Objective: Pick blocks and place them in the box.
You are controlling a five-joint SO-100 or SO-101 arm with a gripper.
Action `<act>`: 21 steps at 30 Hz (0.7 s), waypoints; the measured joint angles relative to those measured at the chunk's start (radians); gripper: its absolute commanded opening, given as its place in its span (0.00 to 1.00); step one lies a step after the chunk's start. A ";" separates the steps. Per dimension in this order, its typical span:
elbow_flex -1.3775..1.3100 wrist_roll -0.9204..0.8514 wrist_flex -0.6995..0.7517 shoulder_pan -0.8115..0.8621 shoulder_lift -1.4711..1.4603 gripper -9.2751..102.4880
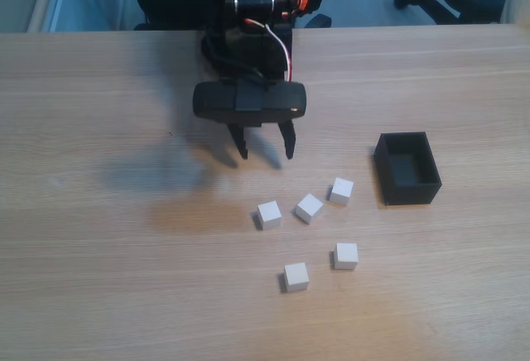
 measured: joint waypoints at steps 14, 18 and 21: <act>-0.124 0.021 -0.281 0.020 -0.314 0.31; -0.169 0.028 -0.307 0.018 -0.377 0.31; -0.207 0.029 -0.314 0.020 -0.425 0.31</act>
